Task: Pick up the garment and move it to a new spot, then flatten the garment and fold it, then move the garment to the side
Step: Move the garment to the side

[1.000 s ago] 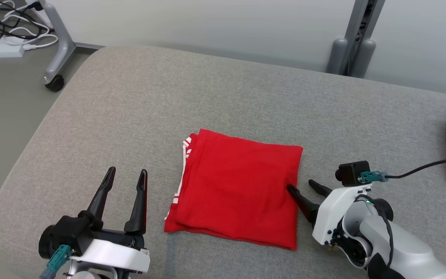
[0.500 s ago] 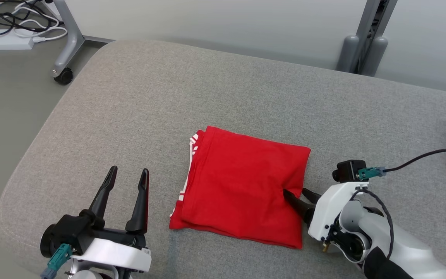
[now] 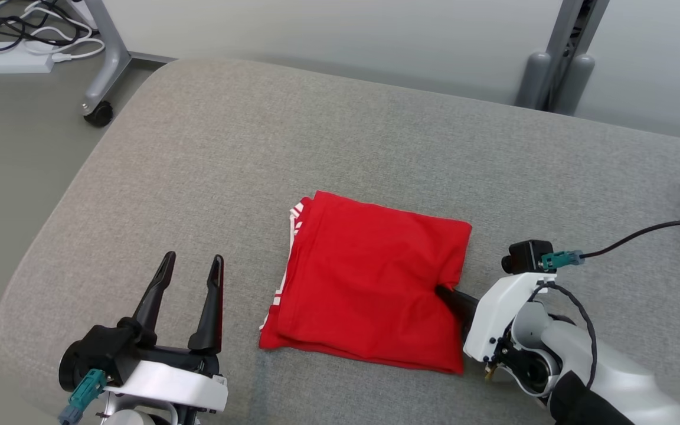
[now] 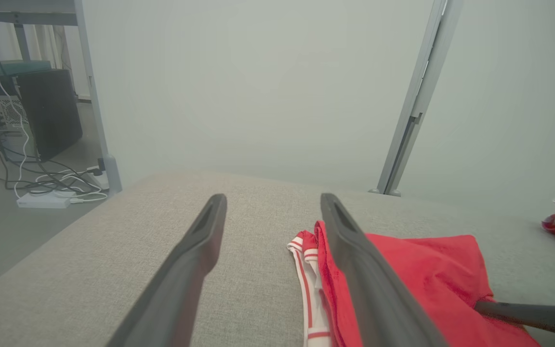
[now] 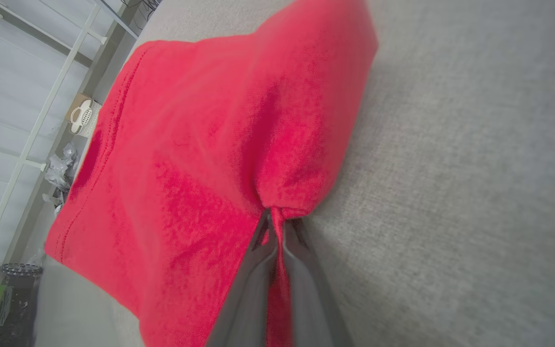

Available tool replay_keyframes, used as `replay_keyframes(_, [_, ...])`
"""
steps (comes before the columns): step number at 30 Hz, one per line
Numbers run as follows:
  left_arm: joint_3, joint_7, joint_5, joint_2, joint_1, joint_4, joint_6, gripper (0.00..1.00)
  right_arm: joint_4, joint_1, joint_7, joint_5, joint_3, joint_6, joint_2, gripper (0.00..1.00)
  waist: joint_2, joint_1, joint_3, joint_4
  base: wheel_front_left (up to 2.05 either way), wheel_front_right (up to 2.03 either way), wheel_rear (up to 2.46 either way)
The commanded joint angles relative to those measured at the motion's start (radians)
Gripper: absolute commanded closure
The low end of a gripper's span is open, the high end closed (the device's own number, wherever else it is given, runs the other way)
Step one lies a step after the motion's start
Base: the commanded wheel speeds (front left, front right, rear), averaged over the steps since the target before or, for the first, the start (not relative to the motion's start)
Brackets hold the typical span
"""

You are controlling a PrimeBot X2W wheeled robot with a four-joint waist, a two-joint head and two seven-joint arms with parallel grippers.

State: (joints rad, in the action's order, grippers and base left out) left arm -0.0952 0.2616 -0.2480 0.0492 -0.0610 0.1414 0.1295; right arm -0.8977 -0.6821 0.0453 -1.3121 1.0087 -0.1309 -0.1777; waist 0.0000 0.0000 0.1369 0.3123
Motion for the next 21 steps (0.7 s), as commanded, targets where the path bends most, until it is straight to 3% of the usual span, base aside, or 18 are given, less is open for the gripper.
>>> replay_keyframes(1, [0.010, 0.004, -0.002, 0.003, -0.005, 0.000, 0.001, 0.00, 0.013, -0.013, -0.021, 0.002, 0.011, 0.000, -0.020, 1.00, 0.0000, 0.0000, -0.006, -0.009, 0.00, 0.00, 0.00])
replay_keyframes(10, [0.014, 0.004, 0.013, 0.003, 0.005, -0.015, 0.001, 0.00, 0.062, -0.082, -0.051, 0.017, 0.055, 0.000, -0.090, 1.00, 0.0000, 0.0000, -0.013, -0.079, 0.00, 0.00, 0.00])
replay_keyframes(21, [0.008, 0.004, 0.034, 0.003, -0.033, -0.032, 0.001, 0.00, 0.024, -0.234, -0.036, 0.038, 0.083, 0.000, -0.174, 1.00, 0.0000, 0.0000, 0.036, -0.176, 0.00, 0.00, 0.00])
